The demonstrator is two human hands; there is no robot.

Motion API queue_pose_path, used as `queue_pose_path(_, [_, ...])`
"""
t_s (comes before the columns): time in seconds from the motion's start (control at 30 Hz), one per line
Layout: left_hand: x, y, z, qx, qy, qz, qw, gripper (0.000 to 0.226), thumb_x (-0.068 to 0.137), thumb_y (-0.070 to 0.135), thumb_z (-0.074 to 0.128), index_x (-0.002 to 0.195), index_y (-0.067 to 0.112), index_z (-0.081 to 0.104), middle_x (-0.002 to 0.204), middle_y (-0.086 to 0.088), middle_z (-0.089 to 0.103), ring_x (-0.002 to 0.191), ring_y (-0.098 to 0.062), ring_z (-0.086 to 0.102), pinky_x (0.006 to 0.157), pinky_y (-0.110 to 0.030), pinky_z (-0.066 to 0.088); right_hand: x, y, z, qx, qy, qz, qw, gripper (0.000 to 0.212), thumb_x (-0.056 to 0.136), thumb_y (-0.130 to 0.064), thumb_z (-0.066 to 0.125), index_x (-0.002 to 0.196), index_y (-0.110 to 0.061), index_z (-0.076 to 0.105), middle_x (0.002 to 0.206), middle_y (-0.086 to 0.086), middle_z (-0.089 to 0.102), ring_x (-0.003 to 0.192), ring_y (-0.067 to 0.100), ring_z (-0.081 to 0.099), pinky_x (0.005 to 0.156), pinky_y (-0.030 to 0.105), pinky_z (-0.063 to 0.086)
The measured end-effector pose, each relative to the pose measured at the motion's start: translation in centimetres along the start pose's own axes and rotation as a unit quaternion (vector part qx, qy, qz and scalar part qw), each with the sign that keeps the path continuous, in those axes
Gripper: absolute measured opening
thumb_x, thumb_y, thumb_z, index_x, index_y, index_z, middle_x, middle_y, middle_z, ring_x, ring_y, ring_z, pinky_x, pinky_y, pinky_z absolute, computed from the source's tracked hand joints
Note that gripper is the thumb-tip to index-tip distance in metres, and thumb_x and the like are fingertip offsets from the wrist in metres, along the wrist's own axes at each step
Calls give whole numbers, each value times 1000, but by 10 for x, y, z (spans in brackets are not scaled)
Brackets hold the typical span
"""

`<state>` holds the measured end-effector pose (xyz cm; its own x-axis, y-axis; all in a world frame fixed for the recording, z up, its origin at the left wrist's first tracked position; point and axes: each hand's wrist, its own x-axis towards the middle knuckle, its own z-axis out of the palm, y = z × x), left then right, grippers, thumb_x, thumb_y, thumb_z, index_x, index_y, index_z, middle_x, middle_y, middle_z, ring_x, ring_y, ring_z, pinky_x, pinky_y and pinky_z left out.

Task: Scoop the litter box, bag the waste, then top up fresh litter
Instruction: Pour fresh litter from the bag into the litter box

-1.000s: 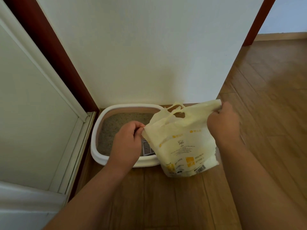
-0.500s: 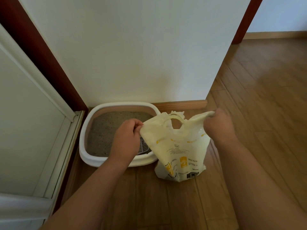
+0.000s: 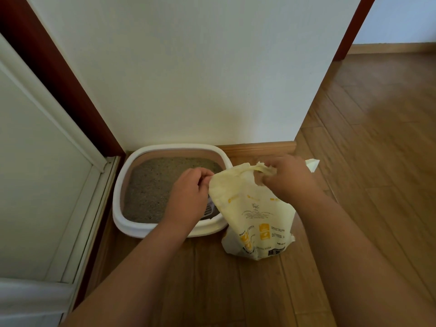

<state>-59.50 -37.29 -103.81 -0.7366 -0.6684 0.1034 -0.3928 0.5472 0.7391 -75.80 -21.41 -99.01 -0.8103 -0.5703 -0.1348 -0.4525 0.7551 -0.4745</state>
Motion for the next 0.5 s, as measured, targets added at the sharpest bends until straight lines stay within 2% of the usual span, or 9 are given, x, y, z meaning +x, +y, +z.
queue_pose_path(0.03, [1,0,1,-5,-3,-6,1000,14,107,25,54,105,29,67,102,15,60,95,0,57,78,-18,45,2,0,0,15,-4,3,1000,10,91,-32,67,92,-25,73,93,-4,69,91,22,65,66,34,55])
queue_pose_path(0.07, [1,-1,1,-10,-8,-13,1000,13,106,25,55,105,30,67,103,14,61,95,0,58,77,-17,45,3,0,-1,23,-2,5,1000,14,94,-31,63,83,-25,70,81,-3,66,75,20,66,54,28,49])
queue_pose_path(0.13, [2,-1,2,-25,-20,-23,999,9,106,27,56,105,31,65,105,12,64,96,-1,61,76,-15,46,4,3,-2,42,12,7,999,23,97,-27,61,74,-27,66,71,-6,61,60,16,61,48,24,40])
queue_pose_path(0.2, [3,0,3,-60,-29,-39,997,4,104,30,61,107,33,62,108,11,65,97,-1,62,76,-16,48,4,4,0,45,23,6,999,23,97,-26,61,76,-28,69,67,-9,59,55,12,58,47,23,38])
queue_pose_path(0.23, [3,0,4,-76,-37,-47,995,9,102,32,64,110,33,61,111,11,64,99,0,62,77,-17,50,5,4,0,43,25,6,999,21,96,-26,62,78,-27,70,66,-9,59,55,11,57,48,23,37])
queue_pose_path(0.37, [1,-4,8,-85,-103,-76,988,44,95,33,74,136,31,57,123,17,61,109,2,59,82,-16,45,6,5,0,43,20,7,999,19,96,-26,63,81,-23,74,64,-7,60,54,10,53,49,24,35])
queue_pose_path(0.43, [-2,-7,13,-109,-135,-103,979,45,97,30,72,140,31,57,119,20,63,112,-1,59,92,-26,48,7,6,-2,43,12,8,999,19,95,-26,63,80,-25,76,65,-6,62,54,10,53,49,24,36])
queue_pose_path(0.5, [-3,-8,16,-132,-147,-124,972,38,100,29,69,137,33,61,110,24,65,110,-1,63,91,-27,50,8,6,-2,42,1,11,999,19,94,-26,63,80,-26,76,67,-5,63,53,11,54,49,26,38])
